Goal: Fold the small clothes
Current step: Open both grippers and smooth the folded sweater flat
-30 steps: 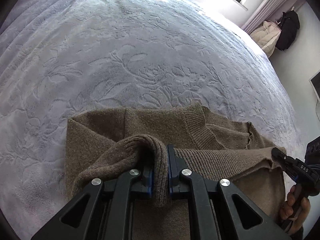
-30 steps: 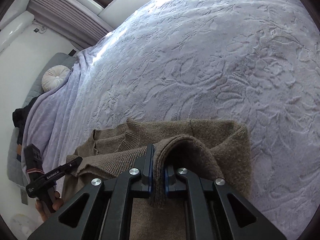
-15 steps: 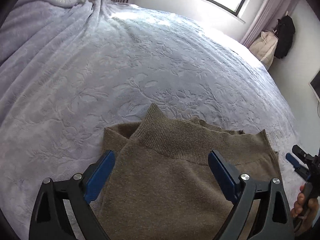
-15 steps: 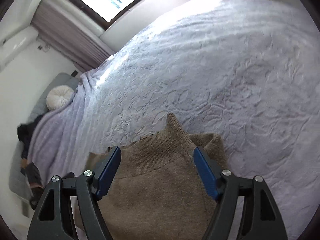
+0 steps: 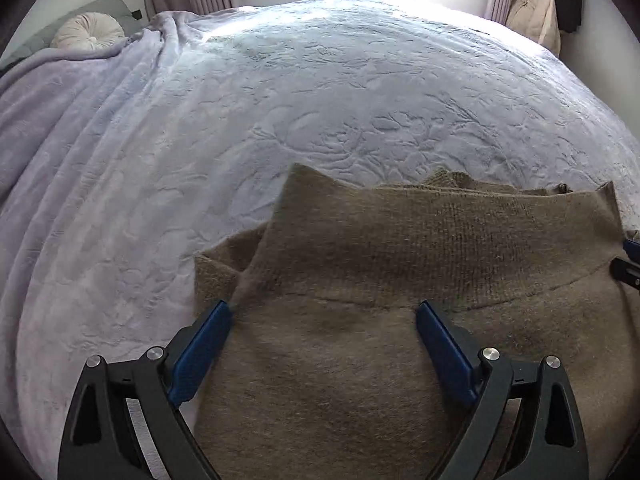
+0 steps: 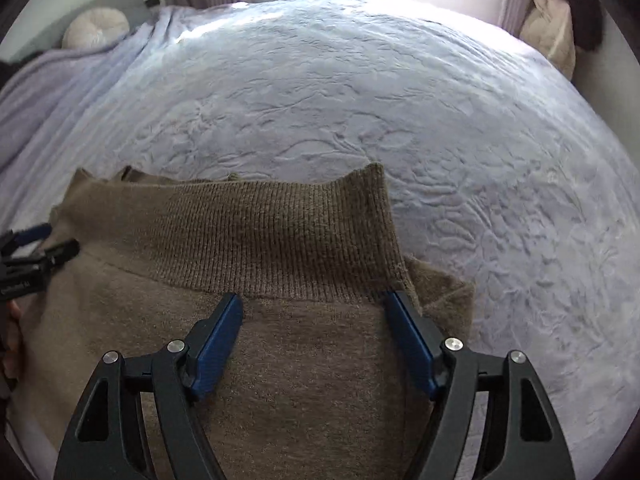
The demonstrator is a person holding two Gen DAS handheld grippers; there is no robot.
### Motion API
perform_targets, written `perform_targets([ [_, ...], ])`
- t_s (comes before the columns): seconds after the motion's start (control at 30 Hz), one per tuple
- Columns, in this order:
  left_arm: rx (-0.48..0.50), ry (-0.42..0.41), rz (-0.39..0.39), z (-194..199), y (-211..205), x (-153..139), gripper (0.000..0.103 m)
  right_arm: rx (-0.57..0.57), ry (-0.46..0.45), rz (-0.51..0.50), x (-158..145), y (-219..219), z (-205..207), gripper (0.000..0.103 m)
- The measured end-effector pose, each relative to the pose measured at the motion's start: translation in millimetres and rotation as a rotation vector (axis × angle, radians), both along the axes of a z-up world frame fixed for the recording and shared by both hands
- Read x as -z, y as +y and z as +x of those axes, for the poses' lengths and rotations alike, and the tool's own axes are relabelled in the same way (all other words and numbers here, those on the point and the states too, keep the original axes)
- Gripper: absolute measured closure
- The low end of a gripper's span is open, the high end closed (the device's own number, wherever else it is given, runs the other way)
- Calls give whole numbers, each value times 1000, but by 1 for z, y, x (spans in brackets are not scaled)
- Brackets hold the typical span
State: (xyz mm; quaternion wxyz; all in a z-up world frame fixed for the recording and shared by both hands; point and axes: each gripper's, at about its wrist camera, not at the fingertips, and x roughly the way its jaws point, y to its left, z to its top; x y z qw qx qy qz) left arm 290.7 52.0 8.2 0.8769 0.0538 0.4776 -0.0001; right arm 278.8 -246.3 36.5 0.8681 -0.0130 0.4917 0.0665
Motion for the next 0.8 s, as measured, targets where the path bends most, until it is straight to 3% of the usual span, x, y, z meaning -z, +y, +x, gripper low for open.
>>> perform_targets([
  [0.1,-28,-28,22,-20,5,-18,8,25,-19,-71,-14,3,-16,26],
  [0.17,-28,-60,-27,-43,5,-28,8,35,-60,-126,-31,9,-40,25],
  [0.3,-19,-77,-122,-84,-10,-27,8,60,-131,-58,-54,23,-88,23],
  [0.43,-57,-74,-109,-91,-21,-18,8,29,-129,2,-41,59,-107,23],
  [0.53,-67,-52,-31,-94,-21,-4,8,30,-88,-91,-13,75,-96,23],
  [0.7,-43,-51,-14,-106,-13,-5,8,126,-89,-13,-4,30,-100,23],
  [0.8,-55,-41,-50,-109,-2,-7,8,139,-94,-3,-11,15,-107,23],
])
